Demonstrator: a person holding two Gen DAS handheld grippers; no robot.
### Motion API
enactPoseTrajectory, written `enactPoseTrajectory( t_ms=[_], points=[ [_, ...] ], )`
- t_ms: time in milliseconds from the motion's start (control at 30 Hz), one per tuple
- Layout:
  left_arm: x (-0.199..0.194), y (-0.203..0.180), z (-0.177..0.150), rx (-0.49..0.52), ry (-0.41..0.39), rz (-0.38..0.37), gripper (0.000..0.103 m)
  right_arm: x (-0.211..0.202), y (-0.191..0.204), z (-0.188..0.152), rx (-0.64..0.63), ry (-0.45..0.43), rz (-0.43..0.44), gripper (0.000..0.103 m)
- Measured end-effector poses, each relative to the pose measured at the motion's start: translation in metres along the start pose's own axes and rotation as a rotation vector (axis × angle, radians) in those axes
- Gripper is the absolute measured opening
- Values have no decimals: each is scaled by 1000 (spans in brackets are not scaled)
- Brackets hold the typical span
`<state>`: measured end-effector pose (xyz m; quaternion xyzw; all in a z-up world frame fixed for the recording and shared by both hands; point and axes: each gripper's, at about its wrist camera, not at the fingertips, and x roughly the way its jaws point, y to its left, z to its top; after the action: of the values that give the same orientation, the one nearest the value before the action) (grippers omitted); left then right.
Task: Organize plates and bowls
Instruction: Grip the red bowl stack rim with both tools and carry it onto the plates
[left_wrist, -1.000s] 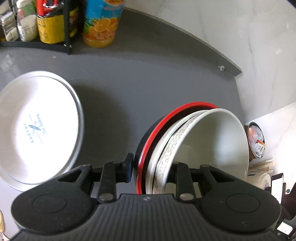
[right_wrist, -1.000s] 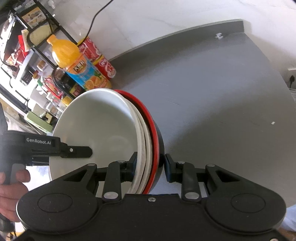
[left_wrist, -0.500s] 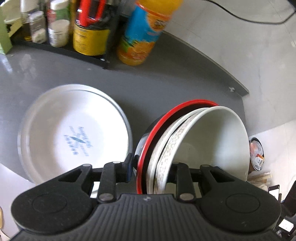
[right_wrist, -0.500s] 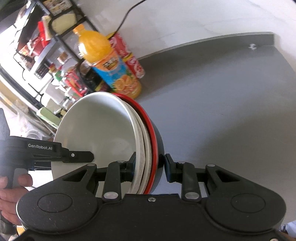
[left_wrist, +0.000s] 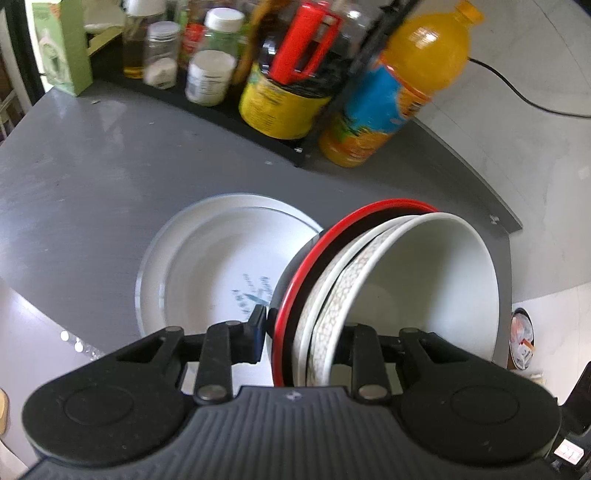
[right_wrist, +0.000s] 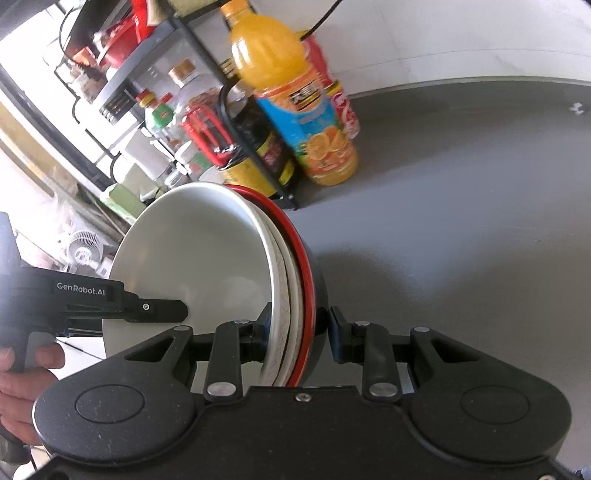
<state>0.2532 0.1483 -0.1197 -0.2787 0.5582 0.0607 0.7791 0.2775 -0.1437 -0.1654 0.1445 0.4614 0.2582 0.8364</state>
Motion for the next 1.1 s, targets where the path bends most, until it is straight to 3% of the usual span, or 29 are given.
enactPoseTrajectory(
  t_ms=[367, 700, 1100],
  points=[
    [-1, 42, 16, -32, 19, 2, 27, 28, 32, 9, -6, 49, -21, 28],
    [23, 65, 32, -17, 78, -18, 27, 51, 44, 3, 55, 94, -86, 28],
    [44, 75, 47, 19, 122, -50, 27, 58, 44, 1, 165, 70, -129, 32]
  ],
)
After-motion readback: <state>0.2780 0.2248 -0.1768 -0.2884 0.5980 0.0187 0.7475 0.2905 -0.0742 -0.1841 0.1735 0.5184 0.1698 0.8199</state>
